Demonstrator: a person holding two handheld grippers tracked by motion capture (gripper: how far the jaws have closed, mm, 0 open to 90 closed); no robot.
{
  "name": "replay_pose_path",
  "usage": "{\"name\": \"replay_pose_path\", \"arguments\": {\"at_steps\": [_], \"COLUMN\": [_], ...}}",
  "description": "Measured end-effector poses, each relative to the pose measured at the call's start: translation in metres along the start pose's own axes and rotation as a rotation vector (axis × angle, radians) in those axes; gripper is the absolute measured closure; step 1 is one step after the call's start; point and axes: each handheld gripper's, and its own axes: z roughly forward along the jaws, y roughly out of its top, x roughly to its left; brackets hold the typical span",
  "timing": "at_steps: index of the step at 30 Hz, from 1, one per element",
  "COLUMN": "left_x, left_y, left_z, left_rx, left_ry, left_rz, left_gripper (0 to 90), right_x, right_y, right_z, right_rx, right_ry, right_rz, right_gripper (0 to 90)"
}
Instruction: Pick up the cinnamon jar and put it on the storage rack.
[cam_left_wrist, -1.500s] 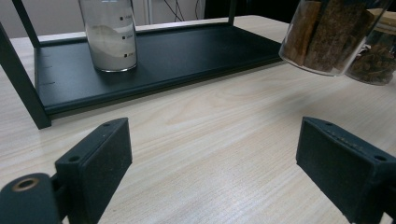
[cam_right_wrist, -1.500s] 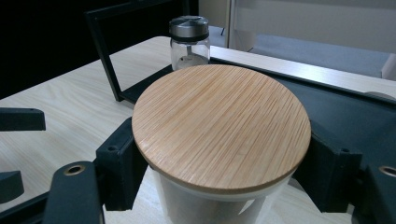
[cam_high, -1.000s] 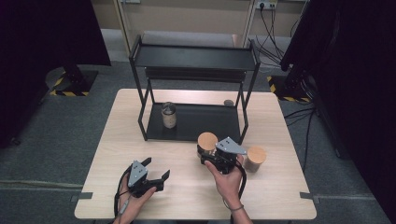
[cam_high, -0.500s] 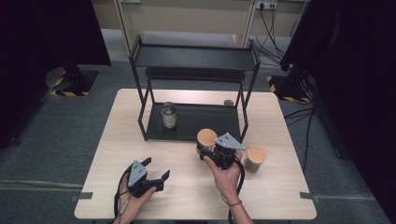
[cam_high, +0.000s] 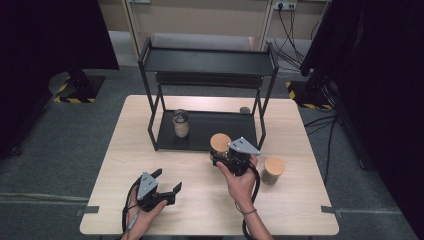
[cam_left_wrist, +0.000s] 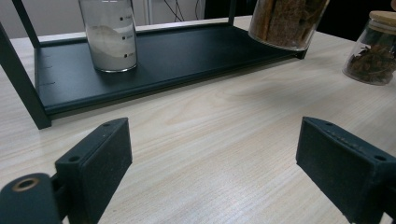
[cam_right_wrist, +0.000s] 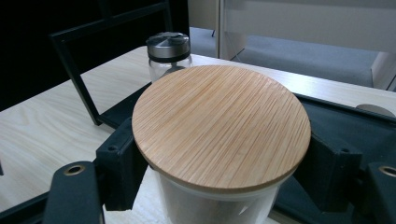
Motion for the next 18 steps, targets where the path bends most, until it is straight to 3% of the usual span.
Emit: {"name": "replay_pose_path", "arguments": {"at_steps": [18], "left_x": [0.0], "left_y": [0.0], "left_z": [0.0], "left_rx": [0.0], "left_ry": [-0.001], "left_rz": [-0.001], "left_gripper": [10.1], "right_x": [-0.007], "right_y": [0.01], "right_z": [0.016], "right_rx": [0.007], "right_ry": [-0.021], "right_rz": [0.019], "right_gripper": [26.2]}}
